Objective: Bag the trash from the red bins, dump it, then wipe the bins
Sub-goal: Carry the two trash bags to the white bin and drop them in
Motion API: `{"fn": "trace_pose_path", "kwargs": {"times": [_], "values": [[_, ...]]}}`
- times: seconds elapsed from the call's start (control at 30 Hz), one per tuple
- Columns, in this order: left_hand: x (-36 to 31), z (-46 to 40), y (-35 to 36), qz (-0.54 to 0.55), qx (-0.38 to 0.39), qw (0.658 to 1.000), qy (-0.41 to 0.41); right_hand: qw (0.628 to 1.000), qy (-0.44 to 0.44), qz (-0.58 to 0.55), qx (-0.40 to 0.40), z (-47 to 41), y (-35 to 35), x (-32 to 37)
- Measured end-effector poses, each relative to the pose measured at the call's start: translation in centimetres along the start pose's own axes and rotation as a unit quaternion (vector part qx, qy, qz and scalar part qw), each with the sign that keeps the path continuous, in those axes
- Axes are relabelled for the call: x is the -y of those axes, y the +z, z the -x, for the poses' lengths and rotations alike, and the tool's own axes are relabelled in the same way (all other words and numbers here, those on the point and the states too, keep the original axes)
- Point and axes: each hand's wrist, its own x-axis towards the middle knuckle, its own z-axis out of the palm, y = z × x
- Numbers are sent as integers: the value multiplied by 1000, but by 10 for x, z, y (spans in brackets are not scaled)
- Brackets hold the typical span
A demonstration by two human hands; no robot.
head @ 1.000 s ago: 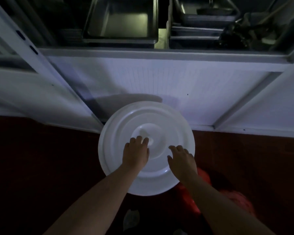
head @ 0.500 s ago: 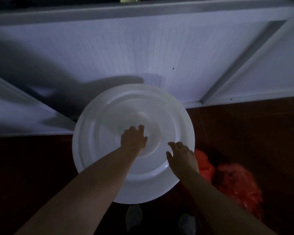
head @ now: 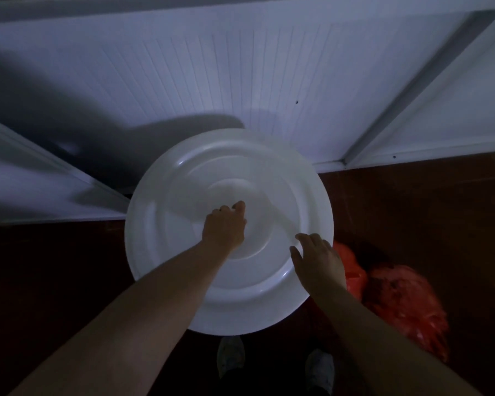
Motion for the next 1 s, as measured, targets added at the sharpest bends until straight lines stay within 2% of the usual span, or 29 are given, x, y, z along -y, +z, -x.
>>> {"fn": "trace_pose_path", "kwargs": {"times": [0.23,0.6,0.77,1.0], "values": [[22,56,-25,19,-22,998,-57,998,-53,16,15,10,-36,23],[41,250,-54,45,-15,969,-243,964,-247,84,54,78,-87,100],[53,330,-31,103,24,945,-311,941,-309,106,85,129,-67,134],[81,432,35,145,66,909,-386,920,-360,105,113,201,-5,172]]}}
